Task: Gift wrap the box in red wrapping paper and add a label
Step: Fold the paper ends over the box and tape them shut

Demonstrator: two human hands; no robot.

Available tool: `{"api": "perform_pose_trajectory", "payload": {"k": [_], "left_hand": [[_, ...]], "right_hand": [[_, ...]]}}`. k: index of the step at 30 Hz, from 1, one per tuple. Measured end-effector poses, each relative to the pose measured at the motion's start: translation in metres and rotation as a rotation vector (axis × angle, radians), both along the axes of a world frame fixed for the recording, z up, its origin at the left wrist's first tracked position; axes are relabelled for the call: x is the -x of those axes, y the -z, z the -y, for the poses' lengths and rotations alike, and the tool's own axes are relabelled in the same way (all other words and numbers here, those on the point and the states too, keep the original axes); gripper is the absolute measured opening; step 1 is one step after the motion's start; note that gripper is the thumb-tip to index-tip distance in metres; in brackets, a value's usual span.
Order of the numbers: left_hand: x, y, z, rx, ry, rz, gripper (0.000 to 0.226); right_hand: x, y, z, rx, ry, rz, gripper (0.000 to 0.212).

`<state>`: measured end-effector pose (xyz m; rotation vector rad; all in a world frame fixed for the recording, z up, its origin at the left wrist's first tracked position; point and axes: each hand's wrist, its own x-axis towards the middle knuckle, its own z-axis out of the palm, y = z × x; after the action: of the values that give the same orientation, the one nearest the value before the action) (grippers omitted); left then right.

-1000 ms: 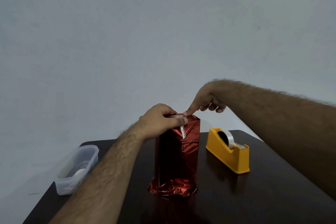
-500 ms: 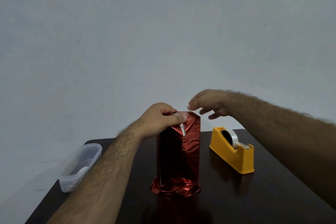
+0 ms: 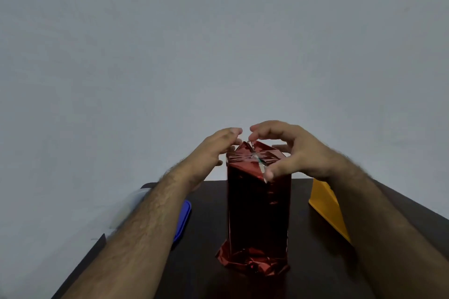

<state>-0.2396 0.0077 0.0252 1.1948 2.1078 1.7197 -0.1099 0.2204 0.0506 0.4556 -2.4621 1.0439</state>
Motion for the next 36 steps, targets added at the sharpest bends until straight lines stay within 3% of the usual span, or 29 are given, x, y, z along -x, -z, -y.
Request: {"api": "perform_pose_trajectory", "payload": {"k": [2, 5, 7, 11, 14, 20, 28, 36], "left_hand": [[0.004, 0.002, -0.003, -0.001, -0.039, 0.048, 0.049], [0.006, 0.002, -0.007, 0.026, -0.090, 0.082, 0.026], [0.004, 0.001, -0.009, 0.021, -0.124, 0.102, 0.019], [0.002, 0.000, -0.013, -0.088, -0.153, 0.145, 0.016], [-0.001, 0.000, -0.017, -0.215, -0.164, 0.164, 0.030], [-0.007, 0.003, -0.026, -0.438, -0.183, 0.230, 0.036], [-0.016, 0.002, -0.036, -0.513, -0.103, 0.287, 0.035], [-0.018, 0.000, -0.039, -0.478, -0.084, 0.274, 0.035]], "right_hand": [[0.004, -0.002, 0.000, 0.013, 0.019, 0.038, 0.079], [0.013, -0.004, -0.003, 0.297, 0.158, 0.110, 0.066], [0.021, -0.001, -0.010, 0.493, 0.245, 0.262, 0.057], [0.031, 0.011, -0.007, 0.670, 0.165, 0.510, 0.040], [0.036, 0.014, 0.004, 0.772, 0.107, 0.459, 0.032], [0.041, 0.013, 0.011, 0.827, 0.109, 0.243, 0.040], [0.030, 0.005, 0.015, 0.819, 0.110, -0.002, 0.044], [0.029, -0.002, 0.005, 0.862, 0.111, 0.156, 0.059]]}}
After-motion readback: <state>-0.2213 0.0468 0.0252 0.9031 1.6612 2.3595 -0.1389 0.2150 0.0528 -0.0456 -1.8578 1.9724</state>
